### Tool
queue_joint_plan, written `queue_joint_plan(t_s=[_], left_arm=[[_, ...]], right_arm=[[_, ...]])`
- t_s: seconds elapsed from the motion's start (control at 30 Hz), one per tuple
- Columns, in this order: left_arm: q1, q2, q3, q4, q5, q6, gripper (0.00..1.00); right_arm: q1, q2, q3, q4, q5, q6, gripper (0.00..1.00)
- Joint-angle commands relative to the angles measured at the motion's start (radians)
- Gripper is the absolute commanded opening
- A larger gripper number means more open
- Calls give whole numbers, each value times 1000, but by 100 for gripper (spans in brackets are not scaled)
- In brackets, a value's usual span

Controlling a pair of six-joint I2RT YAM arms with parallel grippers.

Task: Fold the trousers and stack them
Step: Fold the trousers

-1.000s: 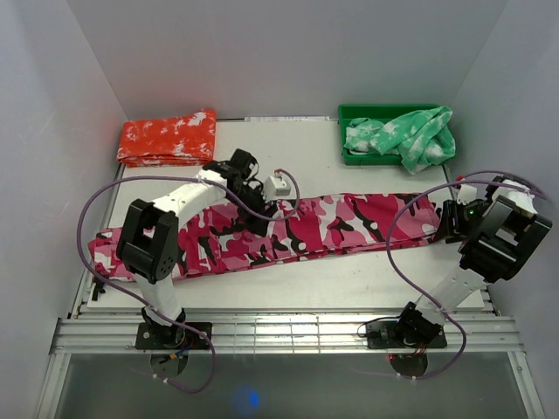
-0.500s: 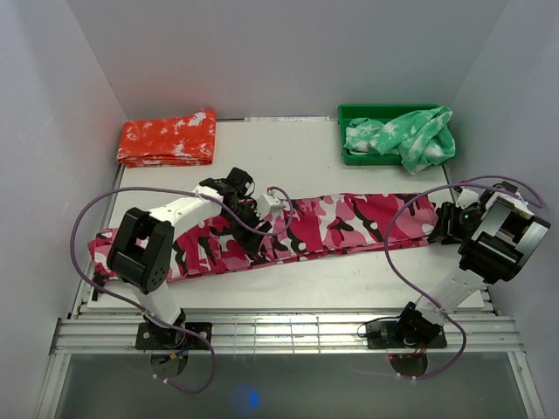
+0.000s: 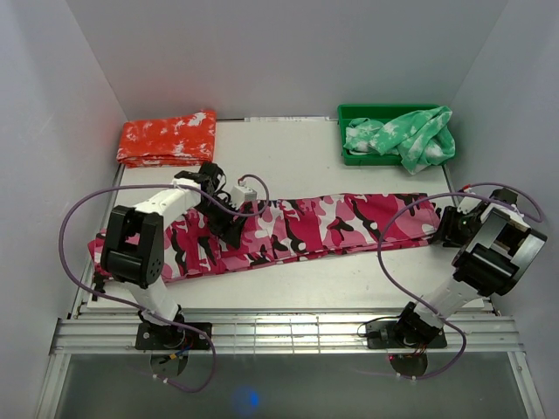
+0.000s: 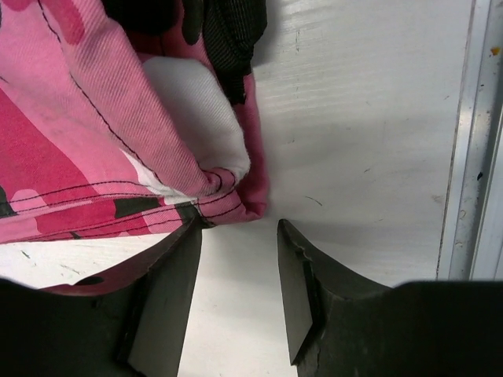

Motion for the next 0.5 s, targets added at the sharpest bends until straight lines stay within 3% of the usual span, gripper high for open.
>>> queue_joint_plan(t_s=[0.0,0.47], left_arm=[[51,39,35,-46,33,14,73],[64,66,-11,-11,27,-9,72]], right_arm=[[-15,-40,-47,69,-14,24,50],[-32,17,-8,97,-146,70,46]])
